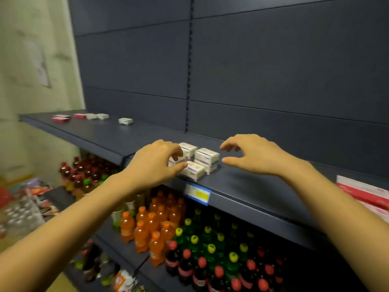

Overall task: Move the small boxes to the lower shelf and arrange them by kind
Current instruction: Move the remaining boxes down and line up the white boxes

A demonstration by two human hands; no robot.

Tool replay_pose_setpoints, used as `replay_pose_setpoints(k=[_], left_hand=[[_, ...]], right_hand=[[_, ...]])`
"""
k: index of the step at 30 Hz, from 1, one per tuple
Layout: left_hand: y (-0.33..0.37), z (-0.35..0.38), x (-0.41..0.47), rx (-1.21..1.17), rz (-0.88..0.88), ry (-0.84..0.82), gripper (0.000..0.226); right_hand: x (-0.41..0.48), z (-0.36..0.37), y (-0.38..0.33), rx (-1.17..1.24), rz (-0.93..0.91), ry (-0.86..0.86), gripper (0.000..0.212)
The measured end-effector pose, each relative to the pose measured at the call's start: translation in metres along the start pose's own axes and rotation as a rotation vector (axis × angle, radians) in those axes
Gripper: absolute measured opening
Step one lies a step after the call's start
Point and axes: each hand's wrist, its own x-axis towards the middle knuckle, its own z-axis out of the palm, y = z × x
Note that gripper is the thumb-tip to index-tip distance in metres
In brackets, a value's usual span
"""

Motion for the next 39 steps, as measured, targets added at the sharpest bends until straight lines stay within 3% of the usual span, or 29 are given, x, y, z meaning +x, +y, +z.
replay_pose_setpoints(k=[11,23,33,39], left_hand=[[-0.179,-0.043,-0.038,0.148,-0.21,-0.005,0.032],[-0.366,-0.069,-0.051,0.174,-0.252,-0.045,0.03],[-0.474,-0.042,-0.02,0.098,-0.267,-0.029,0.028],[-0.547,-0.024,0.024,0.098,-0.235,-0.019,0.032]], right_hand=[[0.135,0.055,-0.125,0.081,-0.2,-0.016,0.036],[0.285,0.125,-0.258,0.125,-0.147,-0.054,0.036],[0.402,0.17,-0.278,0.047,-0.038,-0.103,0.037],[0.498,0.183,-0.262,0.077,0.076,-0.047,0.046]])
